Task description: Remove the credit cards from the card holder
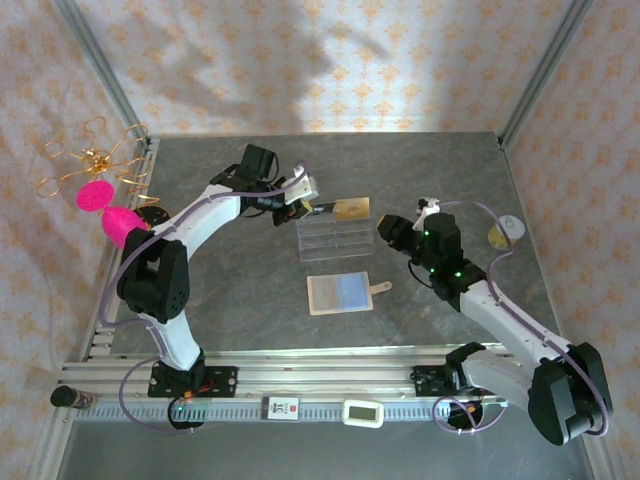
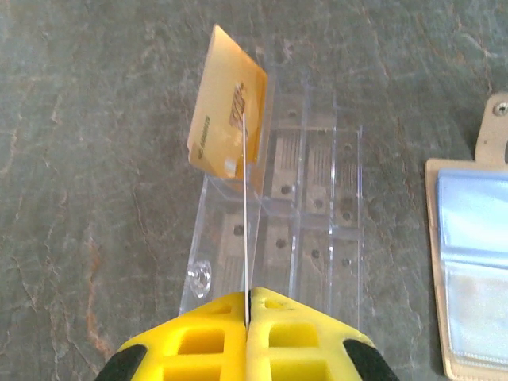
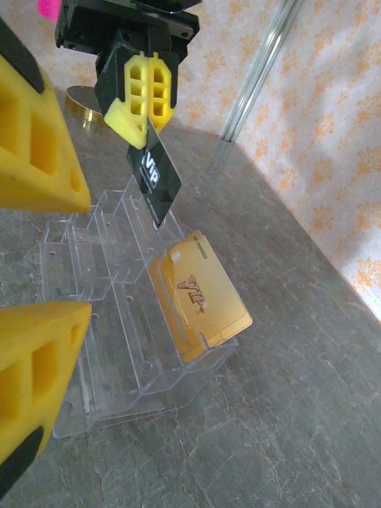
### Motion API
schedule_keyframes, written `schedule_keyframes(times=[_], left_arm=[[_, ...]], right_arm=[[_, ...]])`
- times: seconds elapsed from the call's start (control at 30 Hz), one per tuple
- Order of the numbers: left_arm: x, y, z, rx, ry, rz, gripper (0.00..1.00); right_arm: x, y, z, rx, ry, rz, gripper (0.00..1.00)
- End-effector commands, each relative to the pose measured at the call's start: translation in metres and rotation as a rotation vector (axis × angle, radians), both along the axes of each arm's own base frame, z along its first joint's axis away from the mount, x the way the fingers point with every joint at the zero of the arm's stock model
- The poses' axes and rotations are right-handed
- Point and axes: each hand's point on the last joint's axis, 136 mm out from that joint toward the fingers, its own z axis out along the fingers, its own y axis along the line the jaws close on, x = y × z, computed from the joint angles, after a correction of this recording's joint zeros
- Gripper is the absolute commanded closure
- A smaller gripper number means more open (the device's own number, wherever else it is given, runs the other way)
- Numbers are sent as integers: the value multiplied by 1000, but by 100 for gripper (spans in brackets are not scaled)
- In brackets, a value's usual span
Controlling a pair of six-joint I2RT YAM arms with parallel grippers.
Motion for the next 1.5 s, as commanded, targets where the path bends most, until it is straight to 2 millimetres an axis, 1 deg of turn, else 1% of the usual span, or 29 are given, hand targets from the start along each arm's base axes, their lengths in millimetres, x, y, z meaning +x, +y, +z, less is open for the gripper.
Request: schedule_keyframes(times=[0.0,0.07,0.13,0.27,0.47,0.67,0.77,0.8,0.83,0.97,1.1,1.17,1.27,1.33,1.37,1.47], left_arm=[[0,3,7,-3,-12,-60,100],[-1,4,3,4,6,-73,100],[3,5,1,5,5,-68,100],[7,4,4,-14,-1,-70,100],[15,5,-1,0,2,-60,100],[18,6,-5,18,15,-74,100],[19,7,-4,25,7,-76,100],[21,8,-12,29,23,-75,100],[22,7,-16,30,29,-75,100],[25,7,-16,30,27,-69,100],[28,9,-23,44,38,-58,100],[29,9,-23,44,41,-53,100],[35,9,-18,30,42,-4,100],[41,10,-13,24,38,35,88],[42,10,-10,21,36,43,84],[45,11,2,0,27,78,67]], right_arm=[[10,3,25,17,-74,10,67],[11,4,23,17,-70,14,67],[12,5,22,19,-65,18,68],[14,7,19,23,-56,23,68],[15,8,17,24,-51,27,68],[16,9,16,23,-47,28,68],[16,9,15,20,-45,29,68],[16,9,14,20,-43,29,68],[16,9,15,22,-43,29,68],[17,10,15,24,-43,36,68],[17,11,16,28,-46,39,68],[17,12,17,30,-46,42,68],[16,13,18,33,-49,50,68],[15,14,18,36,-47,55,67],[15,14,18,37,-47,57,66],[14,15,18,40,-46,63,62]])
